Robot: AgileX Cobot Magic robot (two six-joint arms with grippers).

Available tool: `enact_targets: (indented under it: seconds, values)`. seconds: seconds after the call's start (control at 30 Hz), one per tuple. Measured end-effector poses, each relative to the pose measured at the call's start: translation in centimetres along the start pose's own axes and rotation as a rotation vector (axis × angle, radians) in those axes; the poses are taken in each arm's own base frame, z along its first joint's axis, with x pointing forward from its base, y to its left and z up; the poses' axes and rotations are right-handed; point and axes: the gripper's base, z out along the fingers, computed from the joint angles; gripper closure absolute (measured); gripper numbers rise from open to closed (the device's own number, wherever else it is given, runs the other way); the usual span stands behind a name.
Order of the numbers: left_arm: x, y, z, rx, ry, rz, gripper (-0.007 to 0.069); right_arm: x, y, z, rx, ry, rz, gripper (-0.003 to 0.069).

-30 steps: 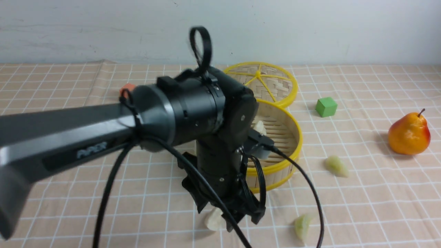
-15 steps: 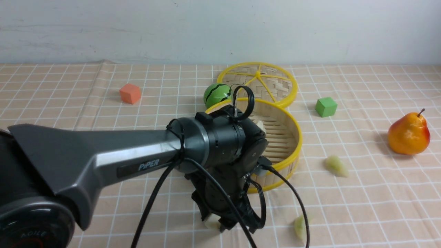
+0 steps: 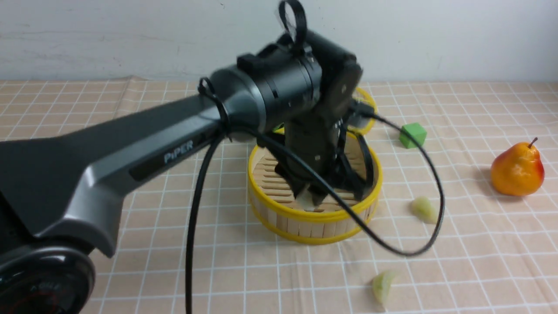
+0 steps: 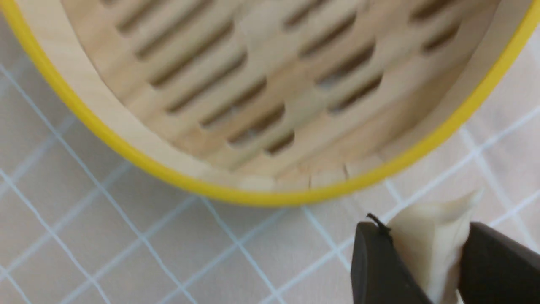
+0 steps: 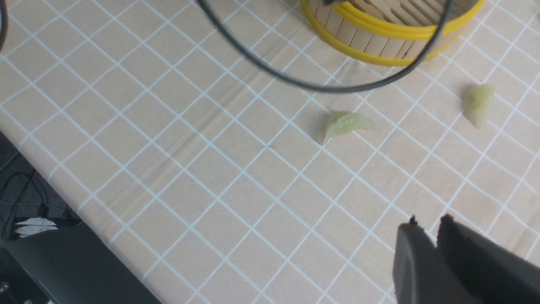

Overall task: Put the dumplings into the steamer on the table with the brown tablecloth.
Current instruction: 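Place the dumpling into the bamboo steamer basket with the left gripper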

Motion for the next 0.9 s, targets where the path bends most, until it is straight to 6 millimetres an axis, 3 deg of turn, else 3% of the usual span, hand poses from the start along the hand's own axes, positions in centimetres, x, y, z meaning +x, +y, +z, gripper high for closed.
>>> enact_targets:
  seconds: [0.07,0.13,0.23,0.27,0.33,0.43,0.53,0.7,0.9]
  values:
    - [-1.5,1.4,-0.8,0.014,-0.056,-0.047,0.0385,0.0,0.0,0.0,-0.001,0.001,0.0,0.0566]
    - [-2.5,2.7,-0.1,0.019,-0.074,-0.09,0.0385,0.1,0.1,0.0,-0.006,0.008,0.002,0.0564]
    - [-3.6,5.1,3.4,0.006,-0.052,-0.179,0.0385,0.1,0.3,0.0,-0.031,0.016,0.01,0.0564]
    - [-3.6,5.1,3.7,0.006,-0.05,-0.181,0.0385,0.1,0.3,0.0,-0.031,0.017,0.01,0.0564]
    - [-3.9,6.1,7.1,-0.009,-0.044,-0.236,0.0385,0.2,0.4,0.0,-0.044,0.026,0.025,0.0564]
    - [-4.0,6.4,9.7,-0.032,-0.058,-0.26,0.0385,0.2,0.4,0.0,-0.045,0.026,0.054,0.0564]
    - [-4.0,6.4,11.0,-0.043,-0.068,-0.281,0.0385,0.2,0.4,0.0,-0.045,0.027,0.065,0.0564]
    - [-4.3,6.4,11.7,-0.045,-0.098,-0.288,0.0376,0.2,0.4,0.0,-0.045,0.027,0.066,0.0561]
    - [-4.3,6.5,10.9,-0.05,-0.094,-0.29,0.0243,0.3,0.0,0.0,0.006,0.032,0.121,0.0559]
